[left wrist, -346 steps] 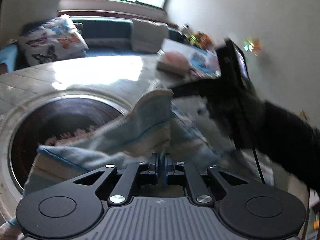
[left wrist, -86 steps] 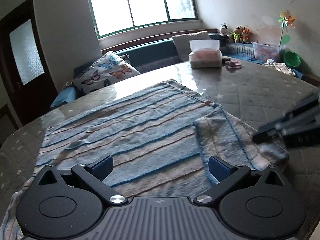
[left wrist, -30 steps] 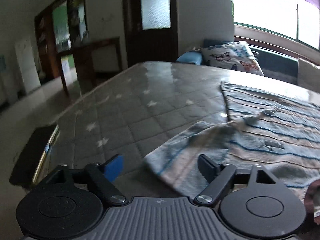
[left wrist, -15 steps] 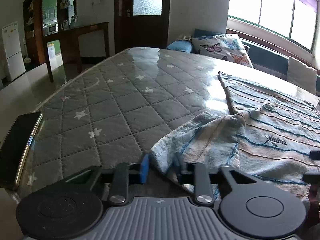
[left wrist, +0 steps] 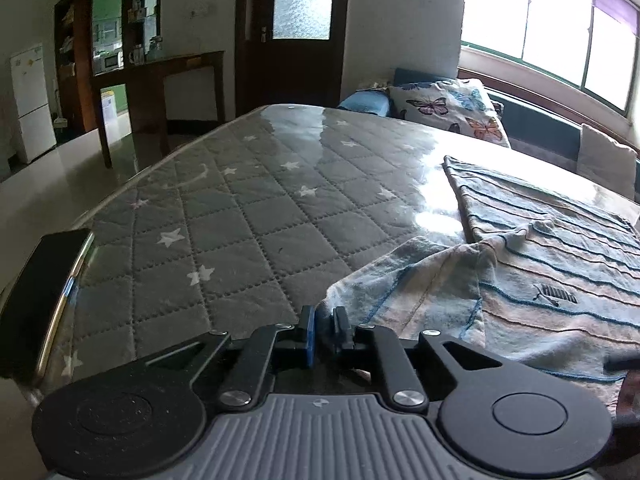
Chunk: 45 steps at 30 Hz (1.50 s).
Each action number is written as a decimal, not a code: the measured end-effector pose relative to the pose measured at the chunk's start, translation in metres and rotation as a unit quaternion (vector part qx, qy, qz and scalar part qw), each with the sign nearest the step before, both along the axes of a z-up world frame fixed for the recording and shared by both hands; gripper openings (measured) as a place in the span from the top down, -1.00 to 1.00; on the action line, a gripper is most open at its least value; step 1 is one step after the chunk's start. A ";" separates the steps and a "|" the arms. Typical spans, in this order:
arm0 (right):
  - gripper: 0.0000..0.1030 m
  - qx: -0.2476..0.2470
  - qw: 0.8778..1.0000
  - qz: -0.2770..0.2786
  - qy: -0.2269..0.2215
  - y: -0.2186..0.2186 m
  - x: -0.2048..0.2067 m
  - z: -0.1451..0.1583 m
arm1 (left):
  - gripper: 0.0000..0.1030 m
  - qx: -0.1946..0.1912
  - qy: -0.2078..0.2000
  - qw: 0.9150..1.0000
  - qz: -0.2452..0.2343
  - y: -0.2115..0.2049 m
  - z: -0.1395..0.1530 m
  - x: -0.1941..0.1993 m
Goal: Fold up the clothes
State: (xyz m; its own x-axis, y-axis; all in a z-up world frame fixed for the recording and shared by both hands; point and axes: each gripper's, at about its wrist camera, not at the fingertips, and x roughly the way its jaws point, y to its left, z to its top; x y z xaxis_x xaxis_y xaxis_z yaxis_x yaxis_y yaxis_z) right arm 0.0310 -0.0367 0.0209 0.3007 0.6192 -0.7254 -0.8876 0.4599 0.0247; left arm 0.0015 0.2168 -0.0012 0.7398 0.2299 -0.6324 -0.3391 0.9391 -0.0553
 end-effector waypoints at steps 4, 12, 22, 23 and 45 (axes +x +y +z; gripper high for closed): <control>-0.04 0.008 1.000 -0.021 0.012 0.014 0.028 -0.005 | 0.23 -0.012 0.002 1.000 0.002 0.000 0.002 -0.004; -0.13 0.010 0.999 0.036 0.030 0.028 0.009 -0.015 | 0.25 -0.031 0.005 0.999 -0.011 -0.002 -0.001 -0.001; -0.15 0.015 0.995 0.095 -0.007 0.041 -0.023 -0.009 | 0.43 -0.036 0.004 0.999 -0.001 -0.003 0.000 -0.003; -0.15 0.017 0.996 0.086 -0.005 0.042 -0.019 -0.008 | 0.43 -0.037 0.005 0.999 -0.004 -0.003 0.000 -0.003; -0.35 0.015 0.998 0.048 0.023 0.045 0.006 -0.019 | 0.44 -0.051 0.002 0.999 0.000 -0.002 -0.002 -0.005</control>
